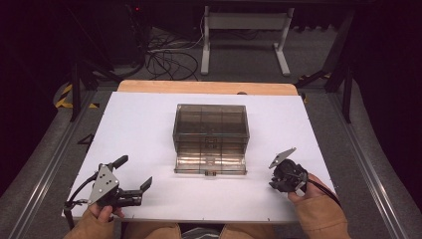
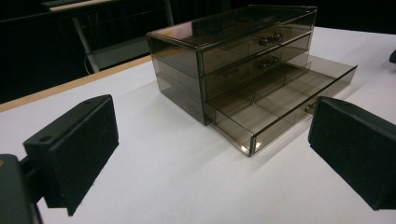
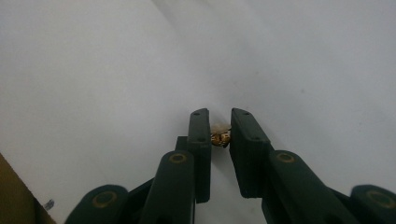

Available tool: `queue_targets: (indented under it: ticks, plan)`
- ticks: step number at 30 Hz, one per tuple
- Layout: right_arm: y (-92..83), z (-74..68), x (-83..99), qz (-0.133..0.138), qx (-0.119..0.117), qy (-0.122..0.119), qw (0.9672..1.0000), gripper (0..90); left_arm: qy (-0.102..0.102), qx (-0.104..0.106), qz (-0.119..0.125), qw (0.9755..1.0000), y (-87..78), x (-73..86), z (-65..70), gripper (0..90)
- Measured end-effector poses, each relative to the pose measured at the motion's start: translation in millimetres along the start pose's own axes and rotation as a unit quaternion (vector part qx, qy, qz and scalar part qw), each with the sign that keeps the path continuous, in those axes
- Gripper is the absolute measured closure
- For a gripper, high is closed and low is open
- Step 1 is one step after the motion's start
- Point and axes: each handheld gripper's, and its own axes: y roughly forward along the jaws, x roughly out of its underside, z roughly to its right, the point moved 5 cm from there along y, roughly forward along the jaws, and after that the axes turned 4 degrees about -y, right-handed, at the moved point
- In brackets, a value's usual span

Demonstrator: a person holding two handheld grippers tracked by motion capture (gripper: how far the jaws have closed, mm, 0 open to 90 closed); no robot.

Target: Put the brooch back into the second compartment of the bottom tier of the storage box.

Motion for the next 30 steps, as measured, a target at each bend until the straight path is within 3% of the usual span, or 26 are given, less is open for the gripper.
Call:
queue_targets:
  ticks: [7,15,18,25,30]
  plan:
    - [-10.9,2.7,-3.3,0.043,0.021,0.001,0.9988,79.0,0.000,-0.001,0.000,1.0000,0.0,-0.1,0.1,2.5]
    - [-24.1,3.7,-7.2,0.100,0.036,0.002,0.9943,79.0,-0.002,-0.001,0.000,1.0000,0.3,0.0,0.3,2.6]
    - [-30.0,4.9,-8.1,0.132,0.036,0.007,0.9905,78.9,-0.002,-0.001,0.000,1.0000,0.2,0.2,0.1,2.5]
    - [-35.5,7.1,-8.1,0.173,0.031,0.013,0.9843,79.0,-0.002,-0.003,0.000,1.0000,0.1,0.2,-0.5,2.5]
    - [-40.3,9.8,-8.4,0.209,0.025,0.023,0.9772,78.9,-0.003,-0.002,-0.001,1.0000,0.0,0.4,0.0,2.5]
